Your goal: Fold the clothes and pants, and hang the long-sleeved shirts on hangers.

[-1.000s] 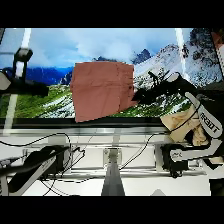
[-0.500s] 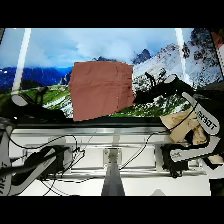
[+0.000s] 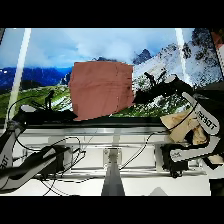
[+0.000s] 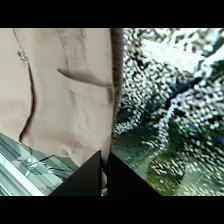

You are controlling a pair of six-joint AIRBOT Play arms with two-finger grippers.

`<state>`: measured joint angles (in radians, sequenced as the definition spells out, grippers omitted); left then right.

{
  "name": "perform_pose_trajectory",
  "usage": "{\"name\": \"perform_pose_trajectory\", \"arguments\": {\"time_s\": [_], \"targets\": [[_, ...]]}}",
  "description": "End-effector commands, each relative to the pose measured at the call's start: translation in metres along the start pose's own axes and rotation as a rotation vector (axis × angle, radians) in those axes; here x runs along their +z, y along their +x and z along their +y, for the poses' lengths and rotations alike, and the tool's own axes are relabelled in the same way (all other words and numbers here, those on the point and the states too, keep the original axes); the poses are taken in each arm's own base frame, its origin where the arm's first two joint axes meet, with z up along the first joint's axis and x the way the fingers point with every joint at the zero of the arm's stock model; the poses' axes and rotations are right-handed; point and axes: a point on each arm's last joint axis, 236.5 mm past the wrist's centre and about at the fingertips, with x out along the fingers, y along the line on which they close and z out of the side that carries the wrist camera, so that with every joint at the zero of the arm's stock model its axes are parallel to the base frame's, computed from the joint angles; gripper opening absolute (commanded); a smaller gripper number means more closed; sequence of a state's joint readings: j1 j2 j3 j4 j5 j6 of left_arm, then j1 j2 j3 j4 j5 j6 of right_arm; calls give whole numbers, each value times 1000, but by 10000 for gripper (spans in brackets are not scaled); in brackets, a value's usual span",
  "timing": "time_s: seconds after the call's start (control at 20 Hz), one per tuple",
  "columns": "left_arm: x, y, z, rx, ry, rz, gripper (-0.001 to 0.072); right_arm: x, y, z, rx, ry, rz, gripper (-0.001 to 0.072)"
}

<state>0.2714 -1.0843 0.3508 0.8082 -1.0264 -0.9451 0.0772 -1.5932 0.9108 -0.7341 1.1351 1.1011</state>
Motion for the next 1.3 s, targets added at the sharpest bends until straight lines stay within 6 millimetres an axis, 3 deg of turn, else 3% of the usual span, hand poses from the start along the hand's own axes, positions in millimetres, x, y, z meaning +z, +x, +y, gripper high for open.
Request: {"name": "perform_pose_trajectory", "arguments": {"time_s": [0.0, 0.1, 0.2, 0.3, 0.35, 0.5, 0.6, 0.7, 0.85, 0.95, 1.1, 1.25], "targets": [[4, 7, 2, -12, -7, -15, 137, 8, -6, 7, 8, -23, -10, 23], [3, 9, 0, -27, 19, -5, 16, 14, -15, 19, 23, -56, -10, 22], [4, 5, -15, -81, 90, 1, 9, 22, -30, 35, 32, -106, -32, 22], [22, -11, -50, -201, 194, -34, 8, 32, -54, 60, 31, -189, -86, 22], [41, -27, -72, -265, 242, -77, 8, 37, -67, 75, 26, -246, -126, 22], [117, -98, -126, -303, 343, -281, 7, 47, -124, 140, 14, -458, -287, 22], [160, -169, -170, -258, 498, -457, 6, 44, -170, 188, 9, -585, -411, 22], [179, -245, -221, -209, 645, -646, 6, 29, -212, 237, 37, -688, -523, 22], [165, -344, -288, -127, 836, -929, 7, -19, -257, 304, 172, -799, -643, 23], [138, -391, -316, -75, 898, -1102, 7, -56, -273, 336, 246, -852, -678, 22], [95, -420, -321, 56, 912, -1200, 7, -103, -284, 364, 313, -878, -686, 23], [79, -434, -297, 215, 826, -1232, 6, -121, -284, 374, 351, -821, -667, 22]]}}
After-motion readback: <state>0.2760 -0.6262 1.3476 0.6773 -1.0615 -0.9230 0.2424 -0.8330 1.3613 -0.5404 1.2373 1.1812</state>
